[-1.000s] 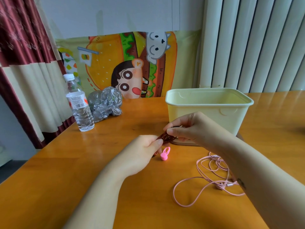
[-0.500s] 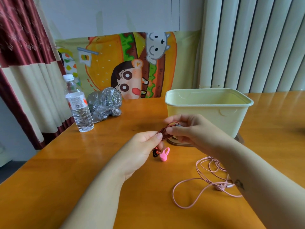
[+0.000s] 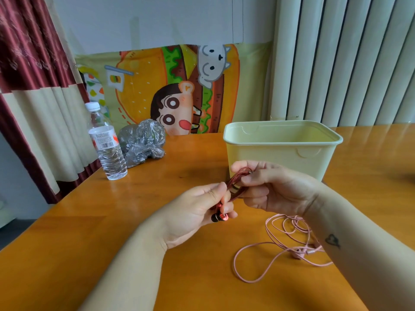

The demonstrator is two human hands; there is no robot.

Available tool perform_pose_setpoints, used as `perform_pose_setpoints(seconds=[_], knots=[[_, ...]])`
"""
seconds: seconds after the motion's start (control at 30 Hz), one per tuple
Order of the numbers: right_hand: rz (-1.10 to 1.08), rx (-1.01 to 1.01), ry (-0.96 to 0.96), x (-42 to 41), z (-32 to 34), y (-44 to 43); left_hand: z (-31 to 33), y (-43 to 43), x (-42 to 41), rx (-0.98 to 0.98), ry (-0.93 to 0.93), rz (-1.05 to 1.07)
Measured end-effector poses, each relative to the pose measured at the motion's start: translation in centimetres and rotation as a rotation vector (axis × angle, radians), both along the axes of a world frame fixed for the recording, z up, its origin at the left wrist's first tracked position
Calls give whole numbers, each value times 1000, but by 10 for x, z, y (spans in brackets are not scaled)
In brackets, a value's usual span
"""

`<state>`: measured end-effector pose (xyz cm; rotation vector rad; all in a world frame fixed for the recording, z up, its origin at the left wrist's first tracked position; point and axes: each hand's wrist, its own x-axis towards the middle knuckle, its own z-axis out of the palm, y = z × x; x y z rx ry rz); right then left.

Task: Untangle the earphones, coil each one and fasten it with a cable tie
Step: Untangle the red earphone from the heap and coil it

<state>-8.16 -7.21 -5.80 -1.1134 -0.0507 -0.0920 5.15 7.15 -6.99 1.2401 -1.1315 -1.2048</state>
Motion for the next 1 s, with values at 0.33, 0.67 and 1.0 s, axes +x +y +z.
perform_pose_setpoints(seconds=[0.33,0.67,1.0], knots=[[-345,-240,109,6,2,10,5,8,4,73,-313,35],[-243,-613,104,-1,12,15,9,11,7,61,-184,34],[-201,-718,90,-6,21,19,7,9,9,102,232,42]])
